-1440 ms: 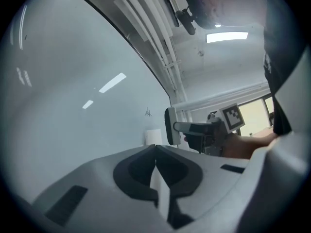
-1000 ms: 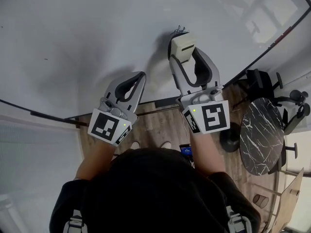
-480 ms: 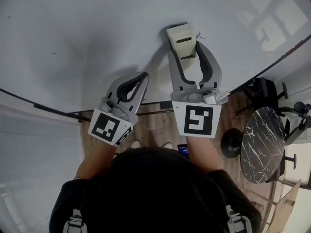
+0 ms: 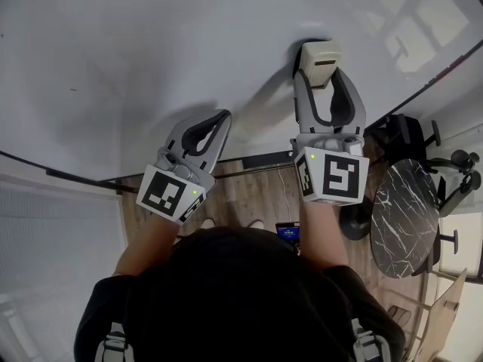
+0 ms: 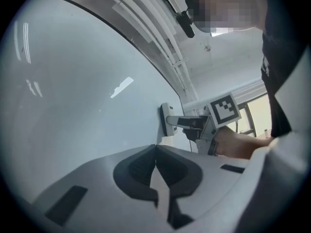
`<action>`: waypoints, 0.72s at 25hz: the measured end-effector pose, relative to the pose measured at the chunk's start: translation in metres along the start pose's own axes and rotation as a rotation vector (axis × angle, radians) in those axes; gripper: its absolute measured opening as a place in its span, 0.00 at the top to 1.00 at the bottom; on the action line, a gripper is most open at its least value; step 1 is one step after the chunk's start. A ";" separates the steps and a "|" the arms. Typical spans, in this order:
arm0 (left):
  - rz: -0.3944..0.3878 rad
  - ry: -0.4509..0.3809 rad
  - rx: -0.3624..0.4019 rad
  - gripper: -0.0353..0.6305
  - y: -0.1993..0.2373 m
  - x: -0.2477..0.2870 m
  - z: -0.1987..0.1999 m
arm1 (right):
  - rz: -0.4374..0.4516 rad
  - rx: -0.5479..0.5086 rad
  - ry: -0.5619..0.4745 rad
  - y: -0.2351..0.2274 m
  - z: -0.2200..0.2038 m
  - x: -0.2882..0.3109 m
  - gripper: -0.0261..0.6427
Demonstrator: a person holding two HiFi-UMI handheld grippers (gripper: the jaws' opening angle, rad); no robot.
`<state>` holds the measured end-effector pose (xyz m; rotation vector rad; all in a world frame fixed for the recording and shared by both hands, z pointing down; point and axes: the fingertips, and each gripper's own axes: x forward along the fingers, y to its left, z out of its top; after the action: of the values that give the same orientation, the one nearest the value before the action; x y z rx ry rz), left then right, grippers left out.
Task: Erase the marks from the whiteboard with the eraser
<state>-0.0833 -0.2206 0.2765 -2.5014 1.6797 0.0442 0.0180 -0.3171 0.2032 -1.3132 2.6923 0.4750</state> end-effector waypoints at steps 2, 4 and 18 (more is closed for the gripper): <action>-0.003 -0.003 -0.002 0.94 -0.003 0.003 0.000 | -0.020 0.011 0.009 -0.014 -0.003 -0.003 0.63; -0.002 -0.006 0.000 0.94 -0.006 0.006 0.002 | -0.035 0.019 0.015 -0.027 -0.005 -0.007 0.63; 0.054 0.017 -0.002 0.94 -0.011 0.020 -0.003 | -0.053 0.075 0.032 -0.080 -0.027 -0.014 0.63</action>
<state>-0.0653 -0.2349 0.2789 -2.4643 1.7544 0.0292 0.0903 -0.3615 0.2132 -1.3794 2.6647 0.3462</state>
